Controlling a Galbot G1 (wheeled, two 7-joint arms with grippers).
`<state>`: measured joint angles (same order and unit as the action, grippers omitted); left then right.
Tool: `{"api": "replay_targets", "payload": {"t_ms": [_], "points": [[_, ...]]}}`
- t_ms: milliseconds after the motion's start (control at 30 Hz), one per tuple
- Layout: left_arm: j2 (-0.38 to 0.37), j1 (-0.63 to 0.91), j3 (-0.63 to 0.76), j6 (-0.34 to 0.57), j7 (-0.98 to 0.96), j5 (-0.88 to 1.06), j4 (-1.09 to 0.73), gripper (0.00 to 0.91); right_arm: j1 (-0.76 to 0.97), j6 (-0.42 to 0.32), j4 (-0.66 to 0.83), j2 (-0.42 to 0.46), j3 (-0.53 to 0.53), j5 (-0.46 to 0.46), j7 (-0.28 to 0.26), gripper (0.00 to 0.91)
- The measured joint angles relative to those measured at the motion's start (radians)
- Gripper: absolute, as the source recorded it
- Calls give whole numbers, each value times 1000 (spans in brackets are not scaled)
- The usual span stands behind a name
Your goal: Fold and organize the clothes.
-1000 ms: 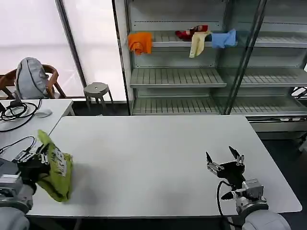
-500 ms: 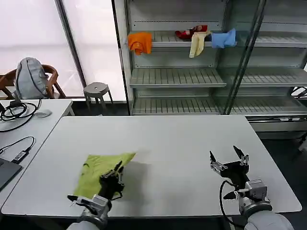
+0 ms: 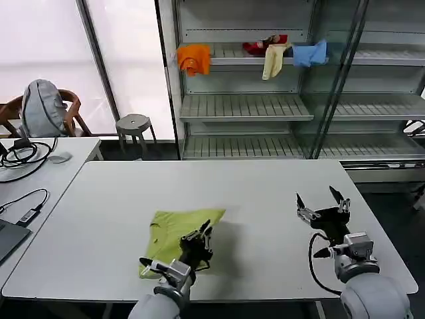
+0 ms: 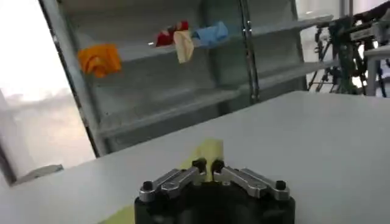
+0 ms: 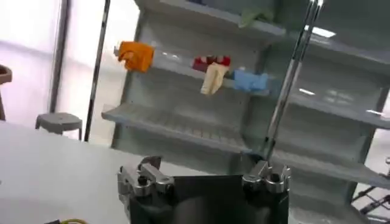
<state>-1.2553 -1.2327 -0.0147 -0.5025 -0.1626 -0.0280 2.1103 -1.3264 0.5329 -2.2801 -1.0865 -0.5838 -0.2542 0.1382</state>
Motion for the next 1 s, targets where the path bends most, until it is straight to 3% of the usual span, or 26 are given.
{"api": "replay_targets", "payload": {"t_ms": [33,67,100,400,667,833,1000], "points": [[-6,11,9,-2,-2,-4,-9,222,9,-4,7,3,-3,-2,-2,907],[-12,22,18,-3,-2,-9,-18,786,17,-7,13,7,-6,-5,-3,907],[-19,33,26,-5,-2,-14,-28,907,26,-9,19,10,-9,-8,-5,907],[-25,100,41,50,25,-122,-76,907,95,-21,72,26,-16,-13,-12,907],[1,98,0,111,66,-244,-11,907,141,-33,118,9,1,-8,-21,907],[35,77,-87,142,89,-282,49,907,167,-47,147,-7,13,-1,-36,907],[91,30,-257,199,133,-287,61,907,189,-70,174,-30,32,11,-56,907]]}}
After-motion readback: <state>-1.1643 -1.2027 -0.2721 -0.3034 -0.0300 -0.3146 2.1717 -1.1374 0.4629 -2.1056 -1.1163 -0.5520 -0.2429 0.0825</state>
